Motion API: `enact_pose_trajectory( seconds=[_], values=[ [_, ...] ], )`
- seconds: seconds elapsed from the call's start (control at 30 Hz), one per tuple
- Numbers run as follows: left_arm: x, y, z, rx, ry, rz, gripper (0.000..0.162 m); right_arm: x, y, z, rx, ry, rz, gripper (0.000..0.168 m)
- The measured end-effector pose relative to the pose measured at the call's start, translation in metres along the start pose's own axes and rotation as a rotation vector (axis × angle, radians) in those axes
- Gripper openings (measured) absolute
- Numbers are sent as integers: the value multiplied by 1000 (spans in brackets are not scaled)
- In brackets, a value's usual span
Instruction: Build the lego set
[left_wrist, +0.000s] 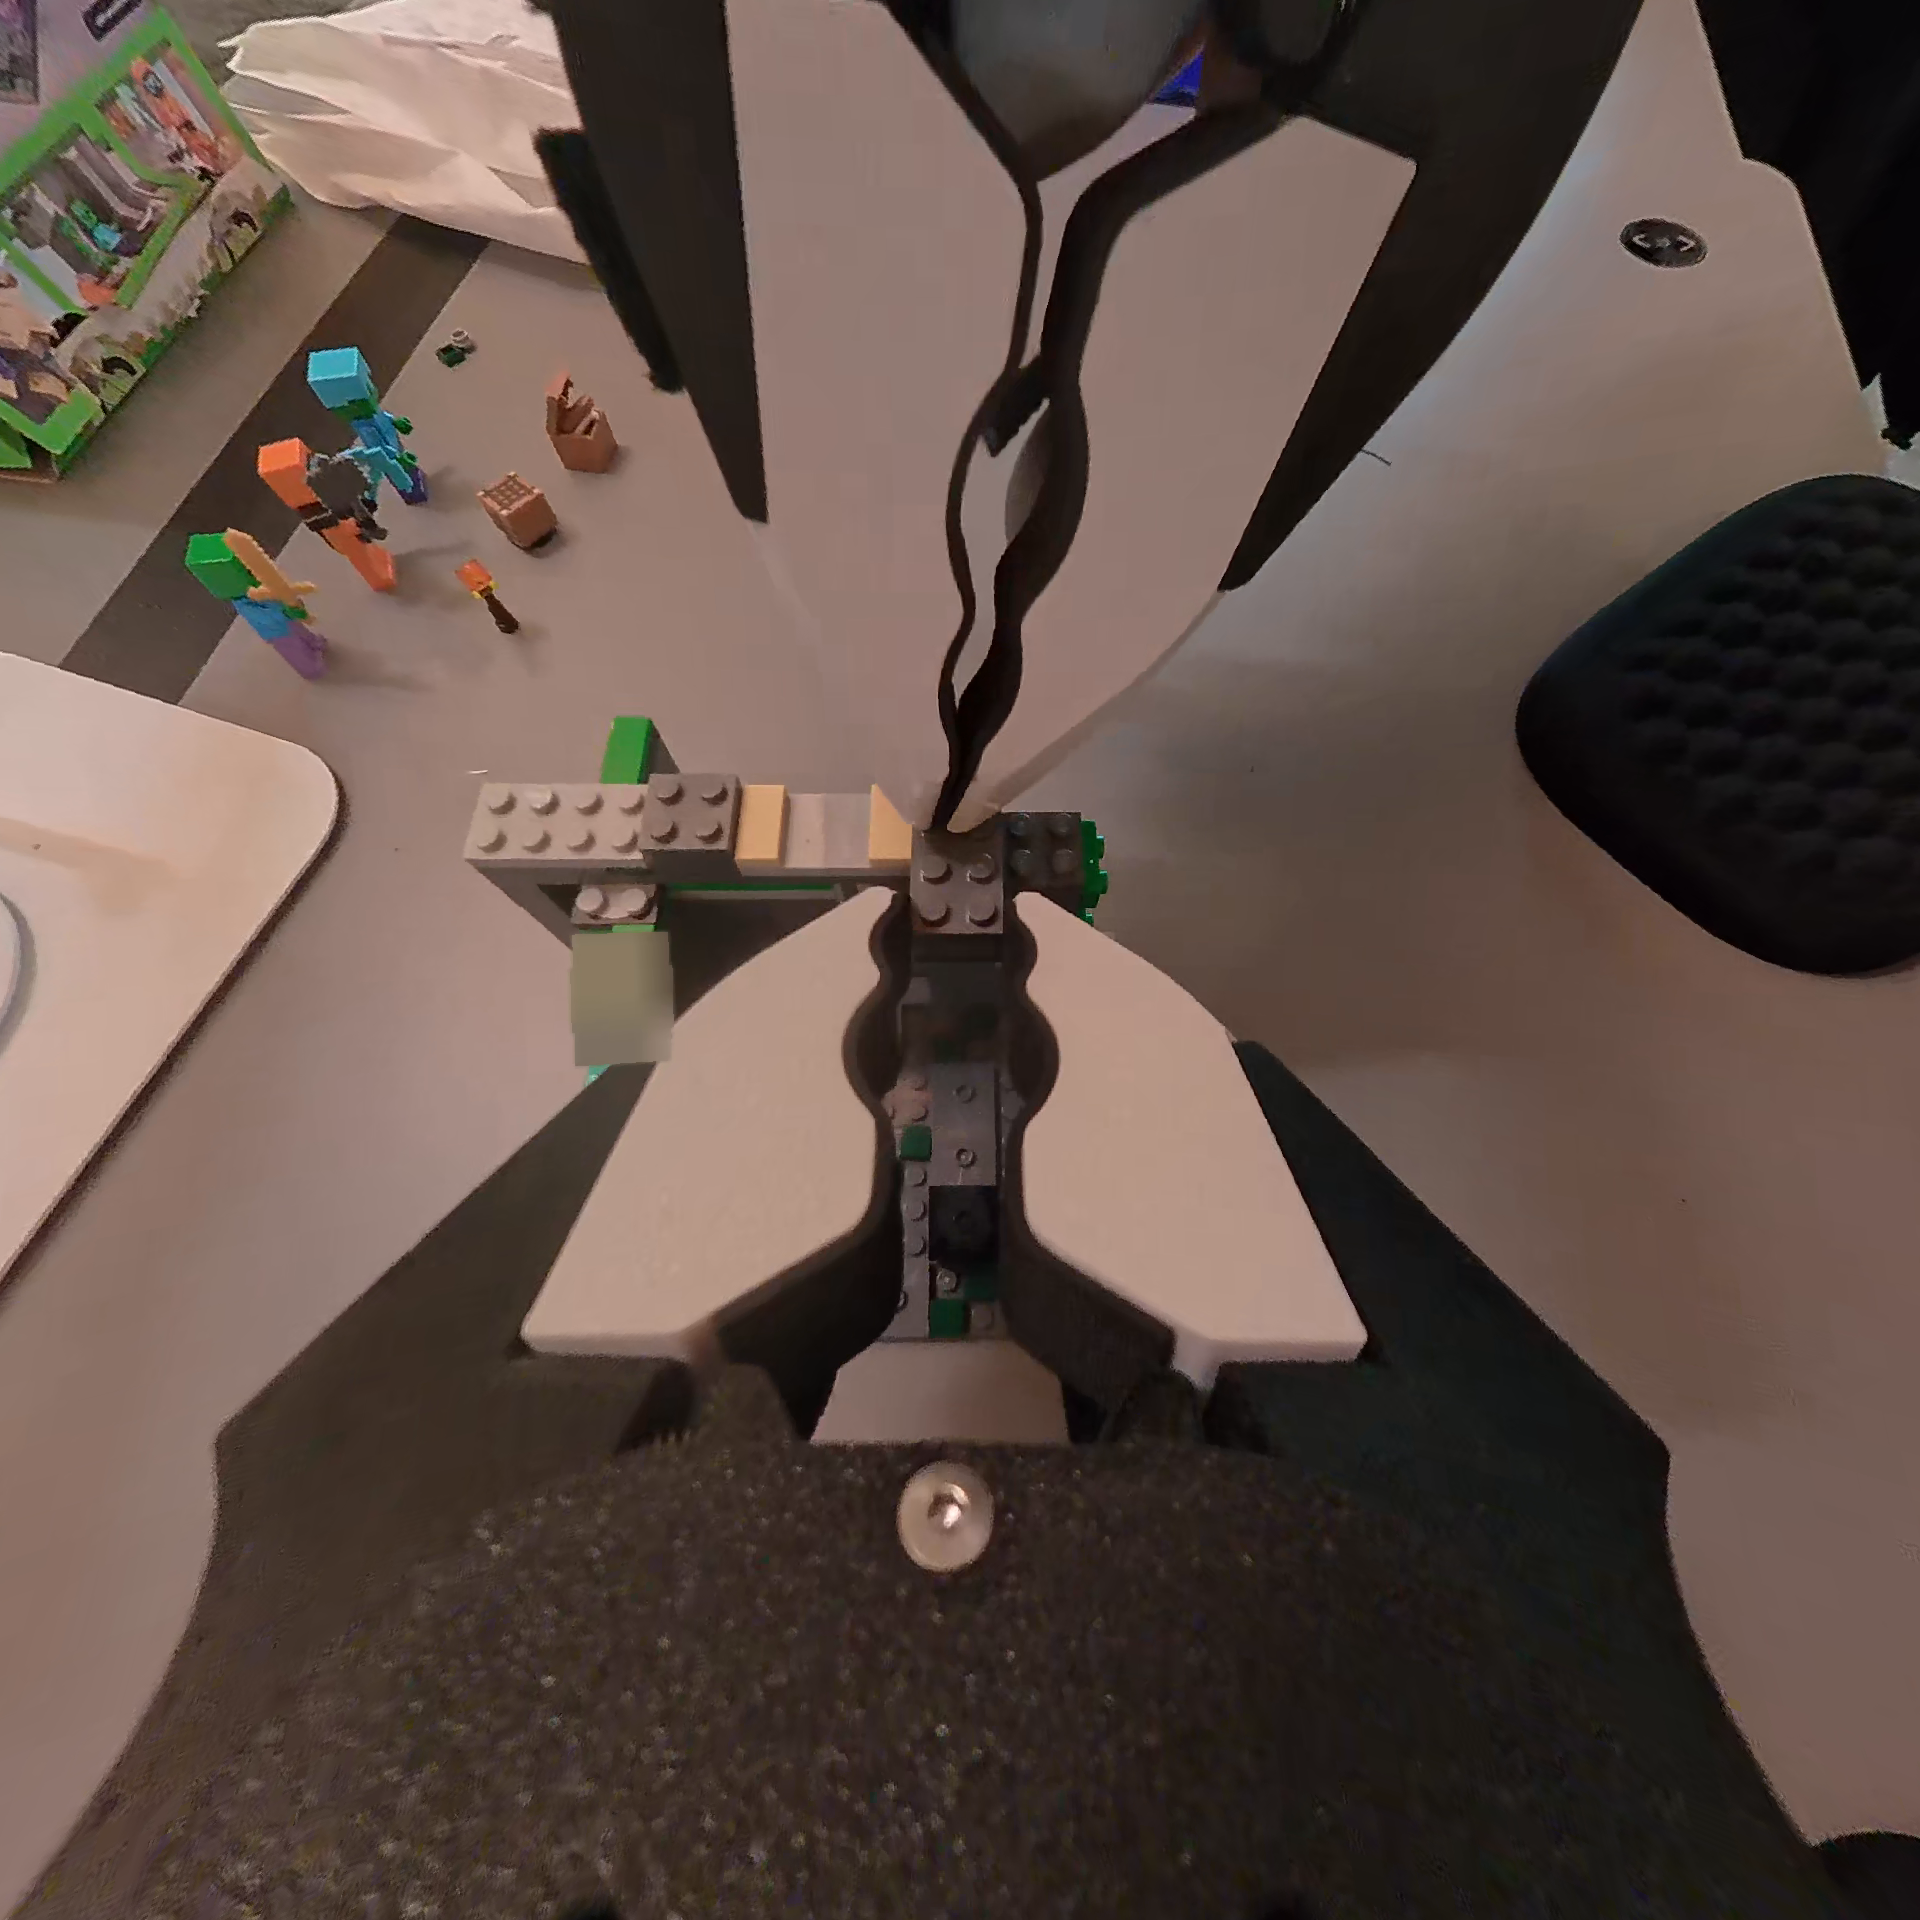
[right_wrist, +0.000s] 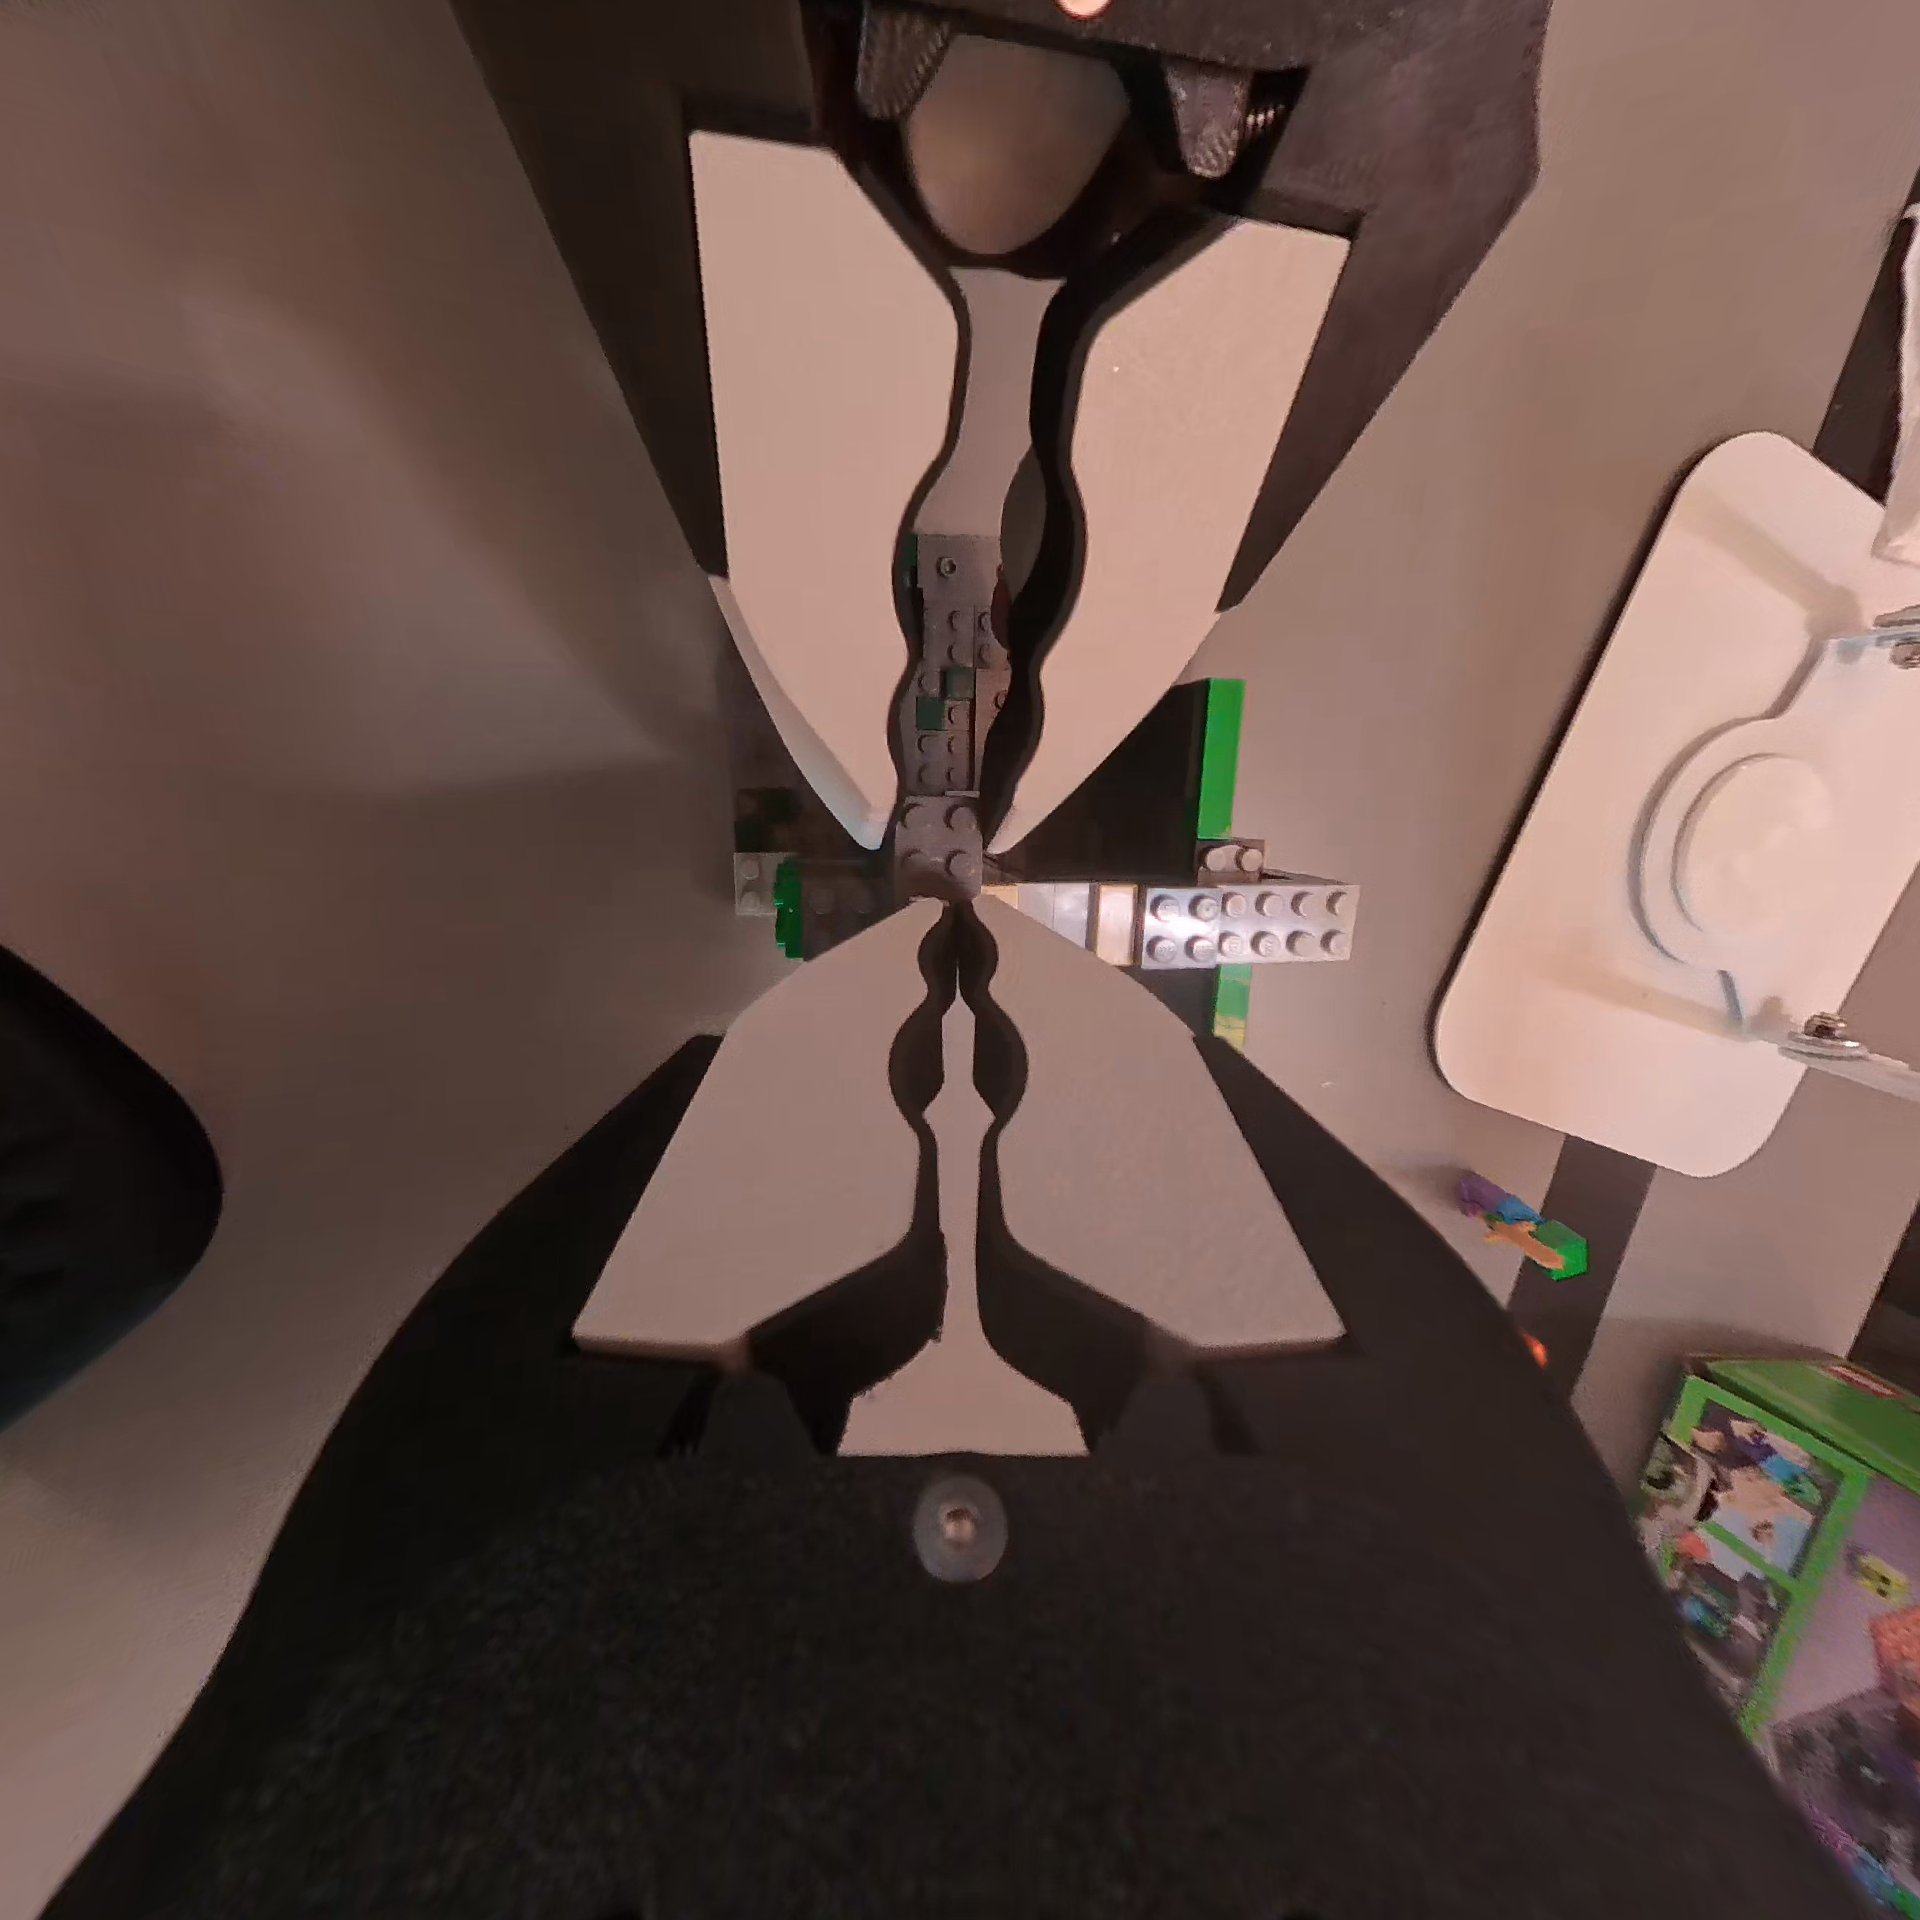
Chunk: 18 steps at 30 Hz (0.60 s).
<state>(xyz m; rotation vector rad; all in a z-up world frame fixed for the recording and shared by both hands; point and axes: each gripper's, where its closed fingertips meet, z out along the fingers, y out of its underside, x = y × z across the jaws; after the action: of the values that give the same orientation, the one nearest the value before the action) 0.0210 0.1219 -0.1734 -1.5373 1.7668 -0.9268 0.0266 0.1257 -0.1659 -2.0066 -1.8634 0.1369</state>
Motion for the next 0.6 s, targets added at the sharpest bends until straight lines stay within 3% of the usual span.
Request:
enact_pose_trajectory(
  seconds=[0.6],
  values=[
    [0, 0, 1, -9, 10, 3, 16, 0, 1, 0, -24, -10, 28, 0]
  ],
)
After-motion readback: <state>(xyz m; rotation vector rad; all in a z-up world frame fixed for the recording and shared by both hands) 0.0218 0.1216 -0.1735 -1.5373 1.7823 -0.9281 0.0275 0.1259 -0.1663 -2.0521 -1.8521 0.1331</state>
